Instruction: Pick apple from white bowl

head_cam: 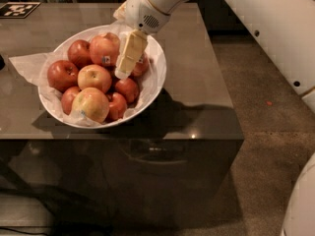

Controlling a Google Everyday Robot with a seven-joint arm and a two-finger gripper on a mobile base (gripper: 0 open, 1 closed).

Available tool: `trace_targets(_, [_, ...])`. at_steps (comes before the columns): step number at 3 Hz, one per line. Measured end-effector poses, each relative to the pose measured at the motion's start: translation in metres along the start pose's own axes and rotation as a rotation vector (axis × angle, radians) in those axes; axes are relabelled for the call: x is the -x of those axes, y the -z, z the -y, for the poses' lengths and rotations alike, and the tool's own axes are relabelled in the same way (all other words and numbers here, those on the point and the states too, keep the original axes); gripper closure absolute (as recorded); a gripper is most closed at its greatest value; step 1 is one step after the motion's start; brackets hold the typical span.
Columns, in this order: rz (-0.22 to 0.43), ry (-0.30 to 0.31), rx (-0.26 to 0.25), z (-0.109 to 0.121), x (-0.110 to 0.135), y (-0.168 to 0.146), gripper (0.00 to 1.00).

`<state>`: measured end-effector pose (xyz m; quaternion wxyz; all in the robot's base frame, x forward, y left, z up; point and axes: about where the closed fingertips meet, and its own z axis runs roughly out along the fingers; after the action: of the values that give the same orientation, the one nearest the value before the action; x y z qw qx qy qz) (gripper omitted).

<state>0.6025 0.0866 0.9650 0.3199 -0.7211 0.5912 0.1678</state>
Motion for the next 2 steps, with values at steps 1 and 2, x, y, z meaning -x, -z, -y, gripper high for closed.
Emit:
trace_targets(1, [0.023, -0.002, 0.025, 0.0, 0.009, -0.013, 0.0])
trace_targets(2, [0.03, -0.008, 0.055, 0.002, 0.011, -0.029, 0.0])
